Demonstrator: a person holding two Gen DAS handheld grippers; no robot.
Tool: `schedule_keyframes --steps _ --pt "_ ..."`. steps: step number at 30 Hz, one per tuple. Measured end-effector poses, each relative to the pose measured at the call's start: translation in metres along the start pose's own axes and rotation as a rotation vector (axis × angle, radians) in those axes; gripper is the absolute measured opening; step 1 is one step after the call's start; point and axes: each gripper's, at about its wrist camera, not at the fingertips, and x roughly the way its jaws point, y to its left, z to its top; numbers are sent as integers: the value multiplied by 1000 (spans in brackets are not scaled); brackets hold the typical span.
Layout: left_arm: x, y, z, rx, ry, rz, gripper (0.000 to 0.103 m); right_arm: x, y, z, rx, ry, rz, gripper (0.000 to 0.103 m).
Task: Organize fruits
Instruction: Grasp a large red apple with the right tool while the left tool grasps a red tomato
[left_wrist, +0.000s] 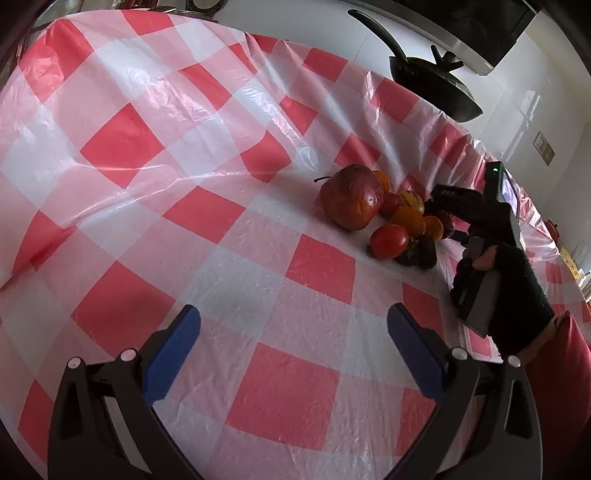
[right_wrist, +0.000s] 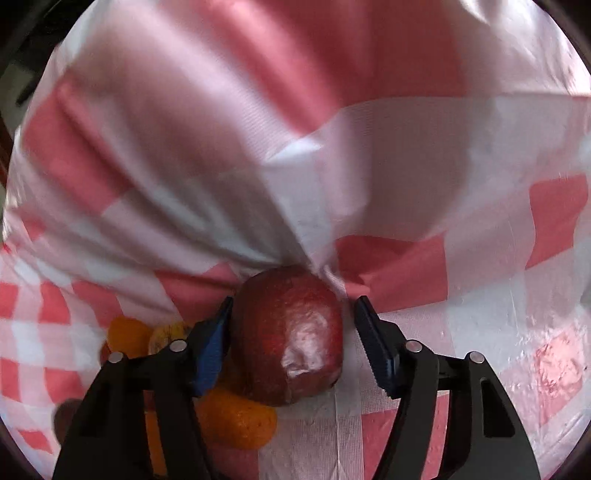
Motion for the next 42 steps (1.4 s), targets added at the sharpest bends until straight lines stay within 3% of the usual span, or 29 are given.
schedule_keyframes --steps 4,11,14,19,24,26,30,34,36,40,42 --pt "0 2 0 -8 3 1 101 -12 -4 -12 -11 33 18 52" --pt "2 1 0 -2 12 8 101 -80 -47 -74 77 -10 96 52" --pt "3 0 1 3 22 11 101 -90 -60 -96 98 -7 100 52" --pt "12 -1 3 18 81 -4 101 -94 -73 -104 142 -35 151 53" --pt "14 -13 0 46 98 31 101 -103 -79 -103 140 -91 180 53" --pt "22 -29 2 87 107 43 91 -102 -77 -104 130 -90 190 53" --pt "49 -73 12 234 117 72 81 -105 -77 -104 119 -99 197 53" --pt "85 -105 27 359 156 85 58 -104 -76 -104 126 -102 195 53" --pt "96 -111 35 379 162 86 55 -105 -77 -104 129 -103 193 53" --pt "108 -120 43 417 163 61 36 -104 -77 -104 129 -97 200 53" --pt "99 -122 40 439 143 57 36 -104 -76 -104 131 -97 201 53"
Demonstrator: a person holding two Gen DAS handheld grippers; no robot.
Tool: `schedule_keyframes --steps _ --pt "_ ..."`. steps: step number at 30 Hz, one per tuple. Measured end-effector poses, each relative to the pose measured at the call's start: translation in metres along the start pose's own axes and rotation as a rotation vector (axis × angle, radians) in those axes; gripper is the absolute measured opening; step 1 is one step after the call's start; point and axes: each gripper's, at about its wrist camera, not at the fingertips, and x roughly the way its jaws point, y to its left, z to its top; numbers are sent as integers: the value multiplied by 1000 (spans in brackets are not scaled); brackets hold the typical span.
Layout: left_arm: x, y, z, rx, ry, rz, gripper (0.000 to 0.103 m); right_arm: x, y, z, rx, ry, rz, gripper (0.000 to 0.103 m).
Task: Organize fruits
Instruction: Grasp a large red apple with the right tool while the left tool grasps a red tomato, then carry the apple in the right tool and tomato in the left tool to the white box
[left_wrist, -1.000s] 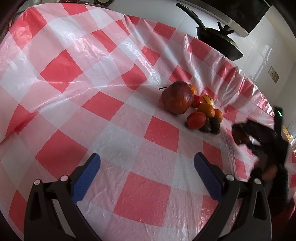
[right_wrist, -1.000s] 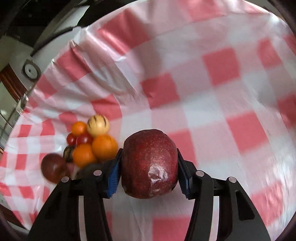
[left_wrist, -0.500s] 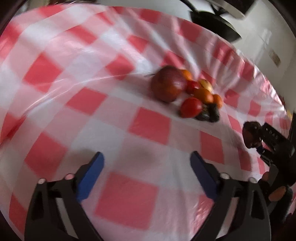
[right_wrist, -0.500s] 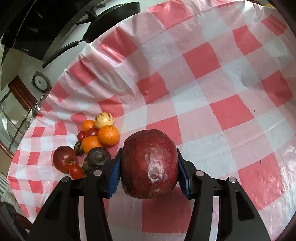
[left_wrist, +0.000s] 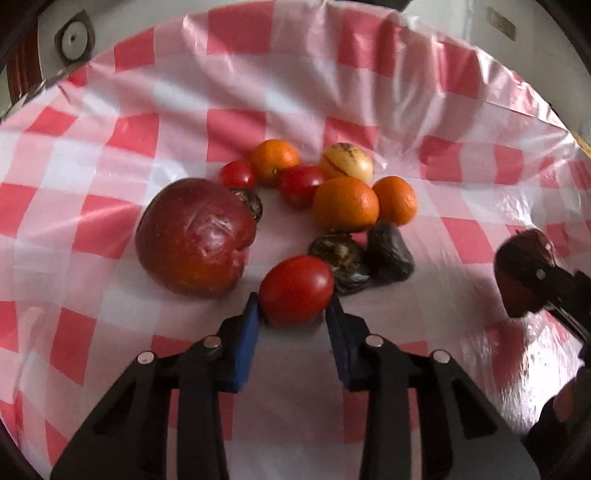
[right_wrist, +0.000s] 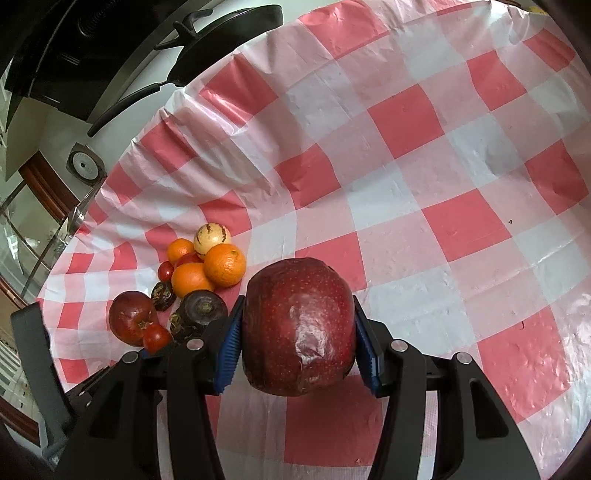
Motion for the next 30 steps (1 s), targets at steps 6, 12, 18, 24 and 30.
schedule_keyframes --steps 6,12,18,24,30 --pt "-42 3 -31 -38 -86 -11 35 0 0 0 2 0 3 53" --pt "-60 13 -53 -101 -95 -12 35 2 4 -1 -24 -6 -14 53" --pt "-84 32 -73 -170 -100 -6 35 3 3 -1 -10 1 -30 53" --pt "-128 52 -109 -214 -113 41 35 4 2 -1 -6 32 0 53" --pt "-176 81 -158 -210 -130 127 35 -25 15 -35 -28 68 6 53"
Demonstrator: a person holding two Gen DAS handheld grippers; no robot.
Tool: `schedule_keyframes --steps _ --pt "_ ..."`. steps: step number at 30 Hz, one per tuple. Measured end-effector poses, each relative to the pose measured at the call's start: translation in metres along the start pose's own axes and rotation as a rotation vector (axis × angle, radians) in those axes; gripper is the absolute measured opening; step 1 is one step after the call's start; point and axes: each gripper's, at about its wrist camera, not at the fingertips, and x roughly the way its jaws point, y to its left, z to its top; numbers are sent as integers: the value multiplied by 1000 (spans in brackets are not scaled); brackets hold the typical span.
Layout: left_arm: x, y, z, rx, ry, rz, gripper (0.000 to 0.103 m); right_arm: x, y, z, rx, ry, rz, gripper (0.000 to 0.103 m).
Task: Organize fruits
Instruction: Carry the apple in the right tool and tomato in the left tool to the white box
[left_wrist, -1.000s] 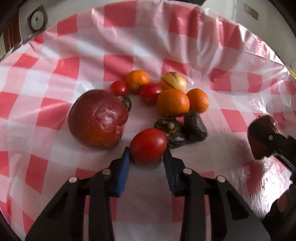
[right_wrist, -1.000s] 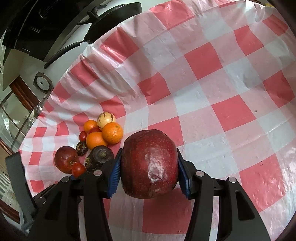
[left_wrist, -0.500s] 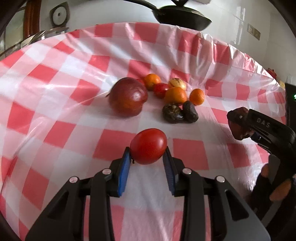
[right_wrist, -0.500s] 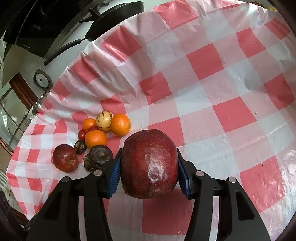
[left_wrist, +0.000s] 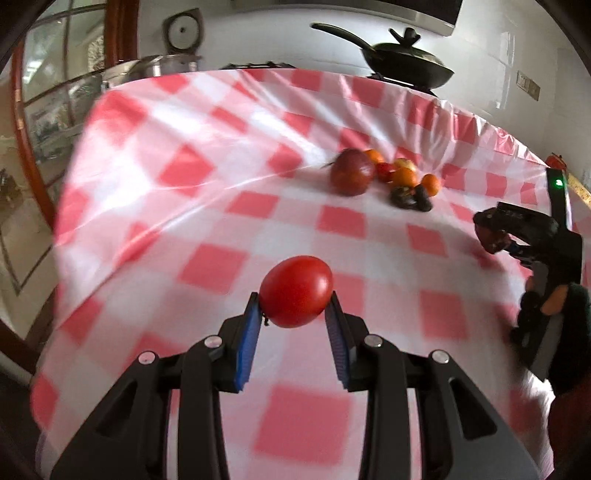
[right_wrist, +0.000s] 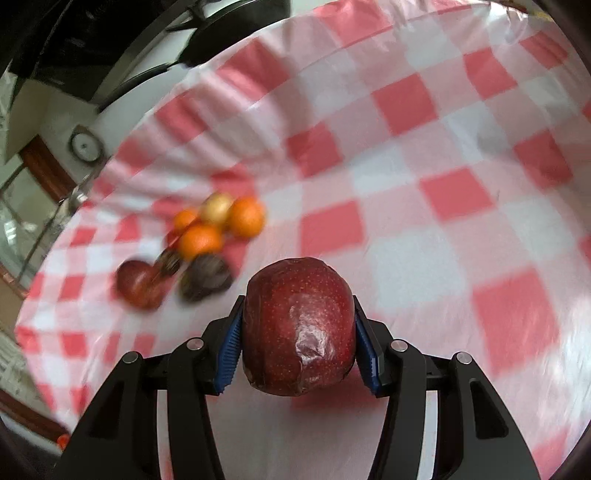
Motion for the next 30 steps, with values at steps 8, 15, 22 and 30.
schedule_keyframes --steps 8,15,22,30 --pt "-43 56 -50 -29 -9 59 35 -32 60 -81 -73 87 104 53" --pt "-75 89 -88 -58 -20 99 35 -56 124 -139 -216 137 186 53" --pt "-104 127 -120 -113 -34 138 35 -75 181 -193 -378 193 247 53" --pt "-128 177 -161 -209 -24 192 35 -92 240 -251 -571 248 332 53"
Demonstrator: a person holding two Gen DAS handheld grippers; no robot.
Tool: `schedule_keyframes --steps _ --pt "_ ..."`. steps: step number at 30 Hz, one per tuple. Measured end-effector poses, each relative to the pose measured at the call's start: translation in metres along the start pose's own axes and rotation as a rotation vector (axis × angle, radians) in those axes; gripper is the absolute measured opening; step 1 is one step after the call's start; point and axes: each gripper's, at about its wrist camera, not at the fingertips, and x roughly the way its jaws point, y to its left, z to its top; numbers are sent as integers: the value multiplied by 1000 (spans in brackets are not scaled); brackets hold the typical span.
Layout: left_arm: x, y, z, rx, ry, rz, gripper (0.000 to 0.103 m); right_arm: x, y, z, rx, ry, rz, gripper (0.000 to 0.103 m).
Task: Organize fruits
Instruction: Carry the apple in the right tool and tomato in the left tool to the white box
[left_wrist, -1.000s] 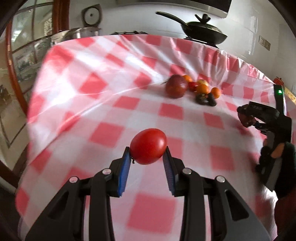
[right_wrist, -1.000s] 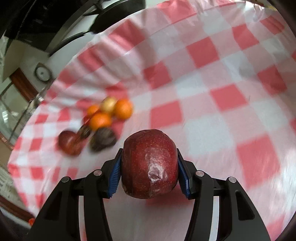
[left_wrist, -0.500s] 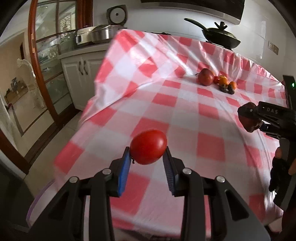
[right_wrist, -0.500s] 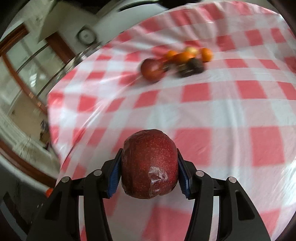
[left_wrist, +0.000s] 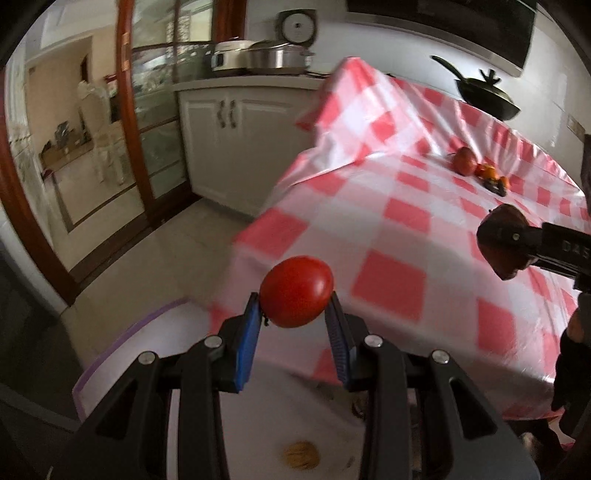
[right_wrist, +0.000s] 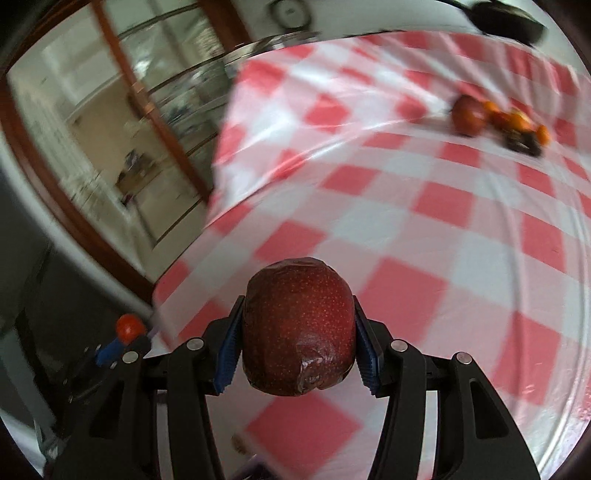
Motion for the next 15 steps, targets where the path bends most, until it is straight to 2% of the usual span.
schedule_keyframes --steps 9,13,15 --pt "0 63 -46 -94 64 94 35 21 99 -44 -309 85 137 53" --pt "11 85 -68 -131 115 131 36 41 135 -78 -472 175 175 53" --pt "20 96 -81 -138 154 154 36 56 150 -102 -544 248 183 53"
